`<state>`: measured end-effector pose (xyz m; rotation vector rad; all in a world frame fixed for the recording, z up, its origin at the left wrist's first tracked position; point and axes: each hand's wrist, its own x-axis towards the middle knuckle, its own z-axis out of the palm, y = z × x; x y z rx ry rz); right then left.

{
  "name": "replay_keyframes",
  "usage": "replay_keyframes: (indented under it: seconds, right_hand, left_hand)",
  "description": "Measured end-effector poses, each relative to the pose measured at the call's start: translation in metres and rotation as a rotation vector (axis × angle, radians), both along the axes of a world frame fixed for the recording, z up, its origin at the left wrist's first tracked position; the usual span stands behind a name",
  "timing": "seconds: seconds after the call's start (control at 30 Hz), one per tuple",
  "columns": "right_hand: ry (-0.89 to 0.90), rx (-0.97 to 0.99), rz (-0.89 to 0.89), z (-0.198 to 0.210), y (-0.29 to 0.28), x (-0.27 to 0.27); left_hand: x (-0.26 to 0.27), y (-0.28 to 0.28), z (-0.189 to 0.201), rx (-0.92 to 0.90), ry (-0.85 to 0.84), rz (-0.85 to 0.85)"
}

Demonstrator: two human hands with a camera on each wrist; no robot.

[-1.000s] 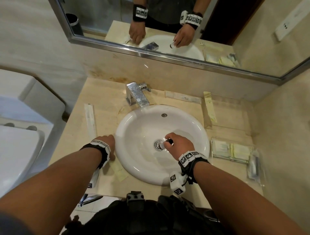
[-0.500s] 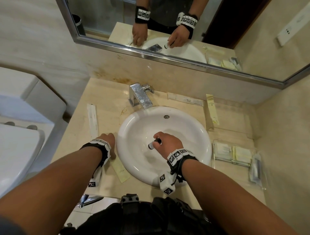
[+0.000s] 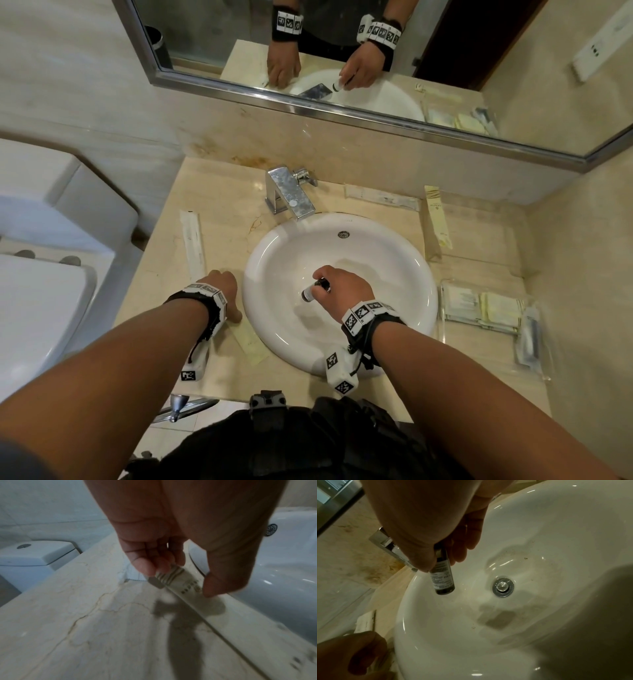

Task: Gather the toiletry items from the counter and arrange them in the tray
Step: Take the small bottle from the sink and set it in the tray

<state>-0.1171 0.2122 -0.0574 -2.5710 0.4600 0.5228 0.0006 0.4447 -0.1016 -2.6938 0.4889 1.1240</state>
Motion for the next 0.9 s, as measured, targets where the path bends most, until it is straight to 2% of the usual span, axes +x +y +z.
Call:
replay_keyframes:
  seconds: [0.13,0.23,0.47,0.67,0.9]
  right_hand:
    - [-0.002,0.018,0.012,-0.001,0.006,0.001]
    - [-0.011,0.034,0.004,-0.004,0.011,0.004]
    - [-0.016,0.1,0.06,-0.002,0.036,0.016]
    - [-0.014,0.105,0.098,-0.003,0.051,0.023]
    - [0.003,0.118,0.058,-0.001,0.046,0.018]
  left_hand:
    - [-0.005,0.004,-0.003,-0.065,-0.046,-0.034]
    - [-0.01,0.004,0.003,-0.104,-0.096,-0.121]
    - [-0.018,0.024,0.011,-0.032,-0.107,-0.502]
    - [-0.024,0.026,0.012,-0.025,-0.129,-0.649]
    - [-0.025,0.014,0.015,-0.032,-0.069,-0.739]
